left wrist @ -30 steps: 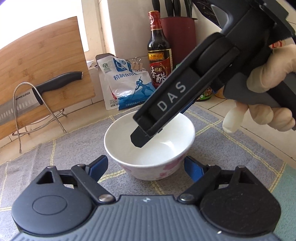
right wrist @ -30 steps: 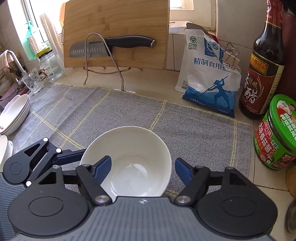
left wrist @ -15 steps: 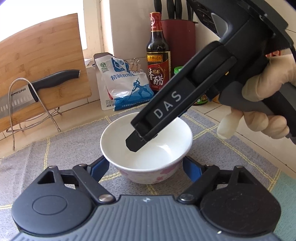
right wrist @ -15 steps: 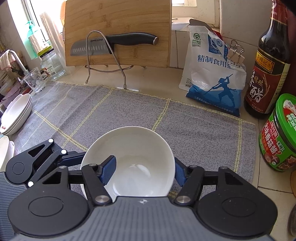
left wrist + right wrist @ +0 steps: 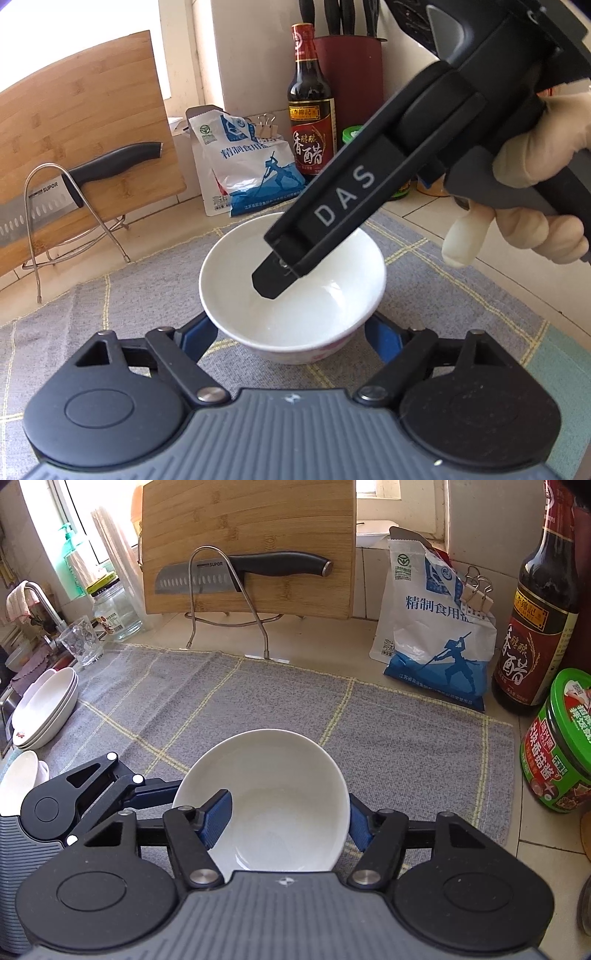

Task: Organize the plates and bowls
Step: 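Lift the pink-print bowl with the right tool and carry it toward the bowl stack, then lower the pink-print bowl onto the bowl stack and open the right tool, then grasp the three-bowl stack from opposite sides with both tools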

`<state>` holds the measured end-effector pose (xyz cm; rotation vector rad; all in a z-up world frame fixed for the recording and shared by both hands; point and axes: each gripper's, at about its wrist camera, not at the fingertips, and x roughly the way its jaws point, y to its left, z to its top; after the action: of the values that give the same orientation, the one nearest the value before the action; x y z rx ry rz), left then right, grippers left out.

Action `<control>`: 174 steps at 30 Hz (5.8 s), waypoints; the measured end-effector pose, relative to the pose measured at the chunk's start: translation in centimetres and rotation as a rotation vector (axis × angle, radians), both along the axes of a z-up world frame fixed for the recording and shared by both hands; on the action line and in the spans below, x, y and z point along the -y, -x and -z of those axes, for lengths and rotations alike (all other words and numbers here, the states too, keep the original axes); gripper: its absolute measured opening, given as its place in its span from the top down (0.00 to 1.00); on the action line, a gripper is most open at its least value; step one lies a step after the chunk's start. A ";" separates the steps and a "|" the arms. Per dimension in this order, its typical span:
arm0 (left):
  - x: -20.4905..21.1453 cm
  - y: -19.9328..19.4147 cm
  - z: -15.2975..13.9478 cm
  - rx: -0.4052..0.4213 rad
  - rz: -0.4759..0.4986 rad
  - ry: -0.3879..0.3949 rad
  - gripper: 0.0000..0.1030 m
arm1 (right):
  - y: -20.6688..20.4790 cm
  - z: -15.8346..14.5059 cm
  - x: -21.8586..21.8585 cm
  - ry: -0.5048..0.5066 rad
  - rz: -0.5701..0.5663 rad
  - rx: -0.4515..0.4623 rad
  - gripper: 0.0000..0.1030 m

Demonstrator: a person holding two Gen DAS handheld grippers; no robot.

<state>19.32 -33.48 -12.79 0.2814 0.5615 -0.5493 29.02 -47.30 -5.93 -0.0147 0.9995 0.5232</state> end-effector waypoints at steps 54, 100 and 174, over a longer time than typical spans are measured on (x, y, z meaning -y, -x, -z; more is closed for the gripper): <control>-24.1 10.6 -7.3 -0.020 -0.105 0.011 0.17 | 10.2 -7.5 -23.9 -0.070 -0.179 0.036 0.31; -25.1 10.4 -5.0 -0.135 -0.052 0.004 0.13 | 10.8 -4.3 -25.4 -0.023 -0.174 -0.051 0.18; -28.3 3.8 -0.5 -0.191 0.583 -0.187 0.10 | 14.5 2.4 -26.3 0.219 -0.343 0.055 0.01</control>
<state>15.55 -5.16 -12.30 0.5829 0.7203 -1.0981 14.54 -21.05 -8.28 -0.3992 1.0018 0.7196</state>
